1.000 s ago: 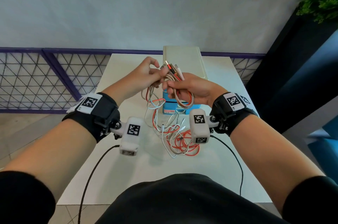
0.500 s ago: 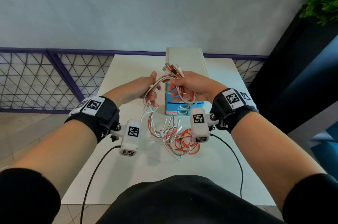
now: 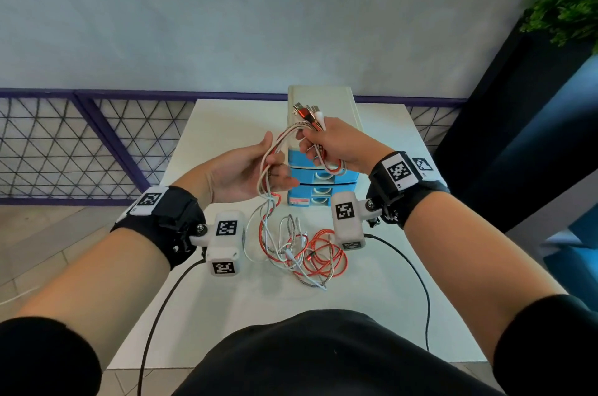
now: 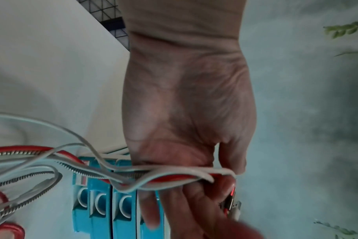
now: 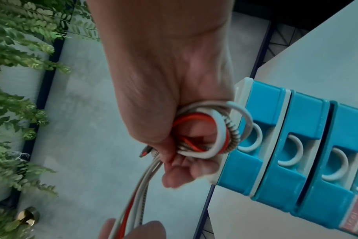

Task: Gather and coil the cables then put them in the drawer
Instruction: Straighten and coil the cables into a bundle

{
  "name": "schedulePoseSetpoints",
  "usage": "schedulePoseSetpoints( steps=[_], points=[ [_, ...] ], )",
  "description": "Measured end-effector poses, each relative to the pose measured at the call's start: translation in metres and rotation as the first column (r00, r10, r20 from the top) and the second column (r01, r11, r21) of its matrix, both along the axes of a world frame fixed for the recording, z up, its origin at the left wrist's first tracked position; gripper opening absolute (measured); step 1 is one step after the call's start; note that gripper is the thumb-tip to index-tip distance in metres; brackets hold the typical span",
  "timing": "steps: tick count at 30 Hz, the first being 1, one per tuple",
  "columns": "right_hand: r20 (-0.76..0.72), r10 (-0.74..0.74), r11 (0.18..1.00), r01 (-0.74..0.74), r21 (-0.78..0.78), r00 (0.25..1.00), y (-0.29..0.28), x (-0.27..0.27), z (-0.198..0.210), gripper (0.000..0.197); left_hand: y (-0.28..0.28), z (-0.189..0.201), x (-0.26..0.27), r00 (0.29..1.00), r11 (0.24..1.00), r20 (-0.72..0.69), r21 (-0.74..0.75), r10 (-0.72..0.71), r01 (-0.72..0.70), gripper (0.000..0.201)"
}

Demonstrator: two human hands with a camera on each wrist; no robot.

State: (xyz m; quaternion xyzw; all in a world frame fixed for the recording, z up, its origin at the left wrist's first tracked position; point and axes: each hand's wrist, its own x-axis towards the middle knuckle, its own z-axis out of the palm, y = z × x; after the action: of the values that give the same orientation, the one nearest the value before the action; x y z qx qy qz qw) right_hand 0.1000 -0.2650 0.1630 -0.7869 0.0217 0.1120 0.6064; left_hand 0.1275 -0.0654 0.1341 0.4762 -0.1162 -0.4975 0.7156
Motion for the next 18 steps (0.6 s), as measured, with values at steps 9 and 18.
schedulePoseSetpoints(
  steps=[9, 18],
  points=[
    [-0.083, -0.046, 0.992, 0.056, 0.116, 0.995, -0.006, 0.001, -0.01, 0.018, 0.007, 0.008, -0.002, 0.982, 0.965, 0.151, 0.253, -0.117, 0.076, 0.032],
    [-0.127, -0.109, 0.986, 0.123, 0.113, 0.986, -0.01, 0.007, -0.017, 0.022, 0.0, 0.003, -0.007, 0.914, 0.944, 0.403, 0.315, -0.045, -0.093, 0.034]
  ],
)
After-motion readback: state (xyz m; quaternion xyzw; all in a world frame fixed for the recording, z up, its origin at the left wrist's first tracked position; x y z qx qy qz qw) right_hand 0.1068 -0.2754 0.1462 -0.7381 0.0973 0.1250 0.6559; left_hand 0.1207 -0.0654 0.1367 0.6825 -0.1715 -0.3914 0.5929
